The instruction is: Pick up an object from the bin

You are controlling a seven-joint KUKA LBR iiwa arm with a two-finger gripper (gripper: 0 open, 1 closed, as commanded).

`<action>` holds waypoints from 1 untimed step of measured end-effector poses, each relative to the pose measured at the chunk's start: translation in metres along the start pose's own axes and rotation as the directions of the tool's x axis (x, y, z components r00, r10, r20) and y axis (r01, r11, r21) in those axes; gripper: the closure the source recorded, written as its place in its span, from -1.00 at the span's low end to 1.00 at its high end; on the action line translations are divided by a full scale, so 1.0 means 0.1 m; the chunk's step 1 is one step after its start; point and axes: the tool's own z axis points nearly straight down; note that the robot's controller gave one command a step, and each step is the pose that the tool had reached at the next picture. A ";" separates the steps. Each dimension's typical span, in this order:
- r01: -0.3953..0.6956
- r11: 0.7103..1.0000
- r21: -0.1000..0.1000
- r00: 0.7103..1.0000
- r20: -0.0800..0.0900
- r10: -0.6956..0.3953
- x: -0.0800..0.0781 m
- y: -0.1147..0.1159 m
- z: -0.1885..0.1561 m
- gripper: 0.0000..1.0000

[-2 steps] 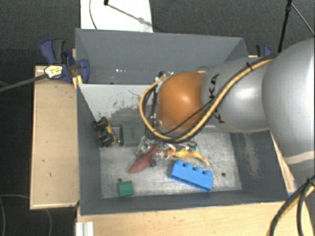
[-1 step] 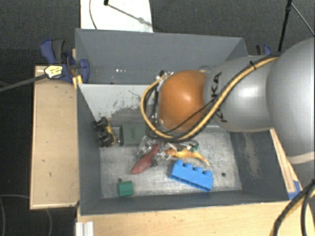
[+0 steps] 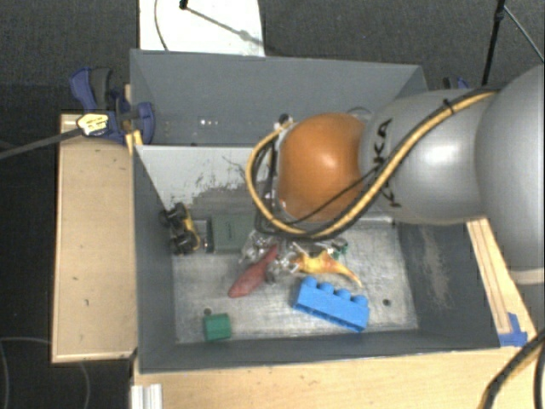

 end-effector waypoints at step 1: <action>-0.001 1.000 0.003 1.000 0.005 0.001 -0.01 -0.01 -0.17 1.00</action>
Offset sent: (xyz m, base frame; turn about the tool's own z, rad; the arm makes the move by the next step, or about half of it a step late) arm 0.0000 0.0000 0.0358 0.0000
